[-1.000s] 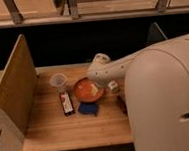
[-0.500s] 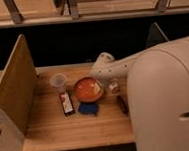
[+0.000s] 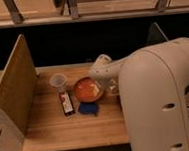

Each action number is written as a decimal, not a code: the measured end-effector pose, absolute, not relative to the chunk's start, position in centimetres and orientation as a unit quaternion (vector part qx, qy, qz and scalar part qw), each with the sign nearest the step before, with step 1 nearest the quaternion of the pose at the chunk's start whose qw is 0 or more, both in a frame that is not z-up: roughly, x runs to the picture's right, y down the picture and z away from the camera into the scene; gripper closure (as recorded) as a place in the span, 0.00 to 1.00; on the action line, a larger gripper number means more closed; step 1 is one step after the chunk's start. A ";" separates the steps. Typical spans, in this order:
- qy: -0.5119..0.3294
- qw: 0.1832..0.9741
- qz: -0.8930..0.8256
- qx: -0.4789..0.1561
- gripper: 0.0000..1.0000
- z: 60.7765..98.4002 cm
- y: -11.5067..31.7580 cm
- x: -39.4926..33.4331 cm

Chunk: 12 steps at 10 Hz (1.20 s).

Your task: Pick up the ceramic bowl

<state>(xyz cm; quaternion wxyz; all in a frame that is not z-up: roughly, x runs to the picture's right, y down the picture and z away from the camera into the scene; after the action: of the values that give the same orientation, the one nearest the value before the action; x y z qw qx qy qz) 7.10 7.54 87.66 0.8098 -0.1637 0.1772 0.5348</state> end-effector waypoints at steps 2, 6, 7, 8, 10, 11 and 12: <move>0.181 0.809 0.536 -0.163 0.20 87.6 7.6 7.5; 0.178 0.793 0.548 -0.196 0.20 88.9 9.5 5.9; 0.179 0.786 0.552 -0.212 0.20 89.7 10.4 5.1; 0.181 0.781 0.554 -0.224 0.20 90.3 11.0 4.8; 0.185 0.770 0.559 -0.245 0.21 91.5 11.9 4.1; 0.183 0.770 0.557 -0.249 0.28 91.9 11.9 3.8; 0.180 0.772 0.556 -0.250 0.38 92.0 11.6 3.6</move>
<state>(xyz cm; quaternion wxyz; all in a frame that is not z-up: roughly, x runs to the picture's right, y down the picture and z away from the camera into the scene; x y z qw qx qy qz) 3.56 11.62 91.98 0.7720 -0.2501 0.1795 0.5561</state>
